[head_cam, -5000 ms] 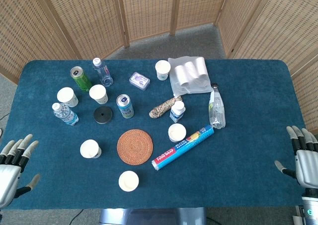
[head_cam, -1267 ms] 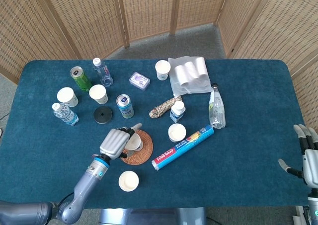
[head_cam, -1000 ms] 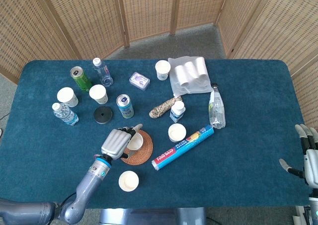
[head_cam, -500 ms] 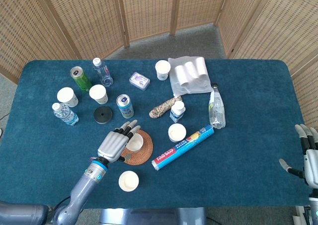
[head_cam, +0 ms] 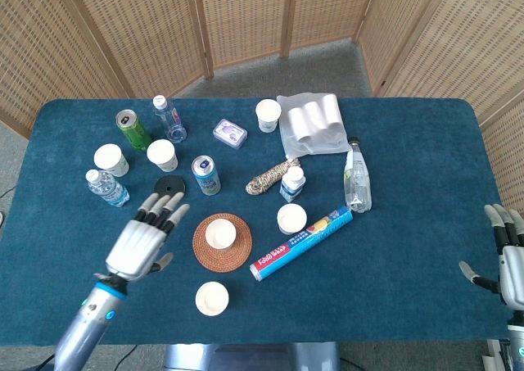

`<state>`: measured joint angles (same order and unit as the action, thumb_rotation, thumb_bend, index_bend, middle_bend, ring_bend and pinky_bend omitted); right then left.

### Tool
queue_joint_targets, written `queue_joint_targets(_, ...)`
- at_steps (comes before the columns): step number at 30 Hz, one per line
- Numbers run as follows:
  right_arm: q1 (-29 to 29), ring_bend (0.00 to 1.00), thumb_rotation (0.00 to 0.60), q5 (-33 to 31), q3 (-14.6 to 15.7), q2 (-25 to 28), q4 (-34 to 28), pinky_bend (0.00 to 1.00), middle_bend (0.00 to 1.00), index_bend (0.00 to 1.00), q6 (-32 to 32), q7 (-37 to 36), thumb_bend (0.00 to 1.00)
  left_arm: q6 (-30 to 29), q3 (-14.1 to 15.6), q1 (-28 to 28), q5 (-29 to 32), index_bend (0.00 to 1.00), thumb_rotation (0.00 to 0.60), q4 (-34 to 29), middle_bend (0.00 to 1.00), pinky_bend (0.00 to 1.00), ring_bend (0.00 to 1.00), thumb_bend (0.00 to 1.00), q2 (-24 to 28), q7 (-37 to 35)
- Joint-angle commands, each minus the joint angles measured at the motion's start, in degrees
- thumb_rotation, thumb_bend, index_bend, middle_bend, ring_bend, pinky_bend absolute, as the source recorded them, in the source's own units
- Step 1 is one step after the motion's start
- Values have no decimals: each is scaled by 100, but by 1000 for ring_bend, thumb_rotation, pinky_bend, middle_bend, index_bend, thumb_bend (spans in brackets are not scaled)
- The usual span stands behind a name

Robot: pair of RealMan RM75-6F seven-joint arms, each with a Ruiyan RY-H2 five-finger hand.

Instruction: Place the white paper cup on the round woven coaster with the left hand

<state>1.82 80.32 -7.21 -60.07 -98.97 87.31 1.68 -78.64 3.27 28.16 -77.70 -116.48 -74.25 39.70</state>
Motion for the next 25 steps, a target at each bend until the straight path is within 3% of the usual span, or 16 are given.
queue_joint_targets(1,3,0,600,1,6,-13,2,152,0,0,-3,33,221,-567,429,-528,-722,0,600,112,0,3,0,286,397,-425)
queue_joint_targets(6,22,0,600,7,7,-49,15,152,0,0,-9,129,221,-1089,687,-1072,-1197,0,600,710,0,15,0,287,530,-983)
queue_joint_targets(12,50,0,600,-41,-12,-80,17,152,0,0,-50,167,221,-1494,797,-1610,-1298,0,600,1183,0,0,0,287,630,-1362)
queue_joint_targets(19,108,0,600,-152,-61,-132,93,152,0,0,-138,194,222,-1911,713,-2080,-1353,0,600,1435,0,0,0,287,738,-1730)
queue_joint_targets(25,110,0,600,-117,-47,-138,105,152,0,0,-132,163,224,-1898,561,-2206,-1360,0,600,1422,0,0,0,287,868,-1876)
